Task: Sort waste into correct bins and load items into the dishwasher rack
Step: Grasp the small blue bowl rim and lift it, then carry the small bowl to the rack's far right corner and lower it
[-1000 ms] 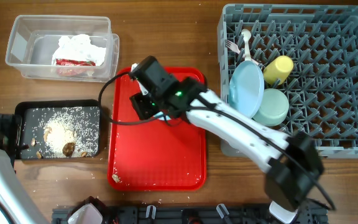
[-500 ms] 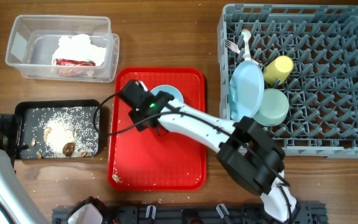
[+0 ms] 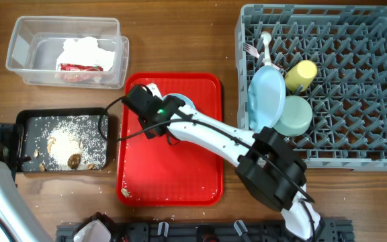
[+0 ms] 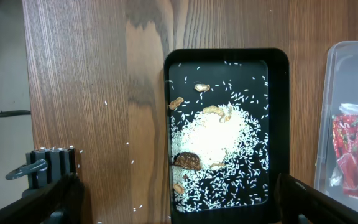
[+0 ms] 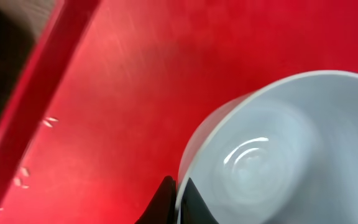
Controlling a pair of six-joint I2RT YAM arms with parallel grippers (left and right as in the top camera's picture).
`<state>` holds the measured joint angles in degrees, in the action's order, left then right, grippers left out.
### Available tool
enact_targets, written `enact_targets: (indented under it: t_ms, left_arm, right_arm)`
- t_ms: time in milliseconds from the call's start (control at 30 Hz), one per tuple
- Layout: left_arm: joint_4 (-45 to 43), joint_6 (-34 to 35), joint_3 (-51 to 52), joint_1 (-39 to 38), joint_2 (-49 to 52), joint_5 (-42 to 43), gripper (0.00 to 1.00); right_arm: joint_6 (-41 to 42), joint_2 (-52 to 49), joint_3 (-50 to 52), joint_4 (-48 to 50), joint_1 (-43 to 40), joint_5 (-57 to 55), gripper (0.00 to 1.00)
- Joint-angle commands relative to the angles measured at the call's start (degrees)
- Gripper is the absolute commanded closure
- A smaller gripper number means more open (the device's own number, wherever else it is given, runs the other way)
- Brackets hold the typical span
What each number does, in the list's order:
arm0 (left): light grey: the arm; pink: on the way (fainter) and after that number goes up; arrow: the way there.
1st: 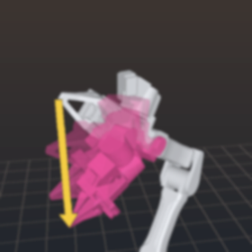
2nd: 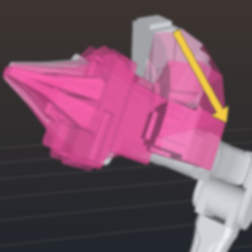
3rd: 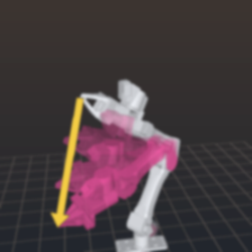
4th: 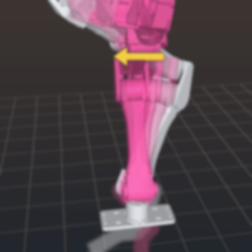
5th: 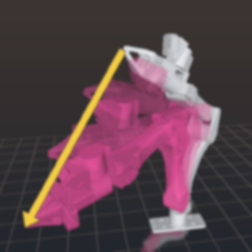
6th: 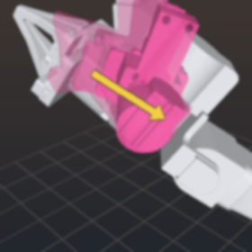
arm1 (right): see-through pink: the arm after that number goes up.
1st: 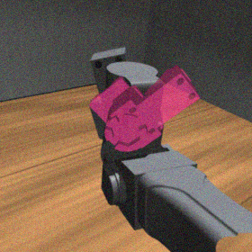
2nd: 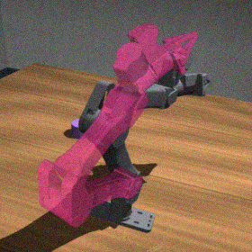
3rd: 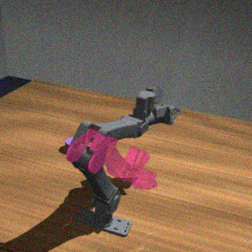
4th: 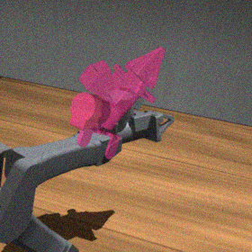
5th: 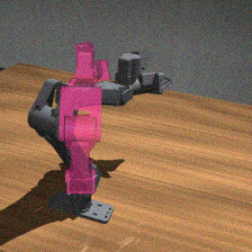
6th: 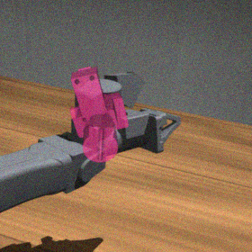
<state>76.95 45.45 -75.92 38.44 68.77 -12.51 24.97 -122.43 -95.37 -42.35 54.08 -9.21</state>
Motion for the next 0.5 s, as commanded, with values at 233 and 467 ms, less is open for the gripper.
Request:
enact_targets:
  t_ms: [233,467]
  left_arm:
    - [0.0,-0.4,-0.2,0.4,-0.3,0.1,0.00]
    - [0.0,-0.4,-0.2,0.4,-0.3,0.1,0.00]
  right_arm:
    - [-4.7,33.1,-7.0,-8.4,-27.0,15.3,0.96]
    - [-20.4,37.5,-6.0,-17.2,-74.1,56.4,0.96]
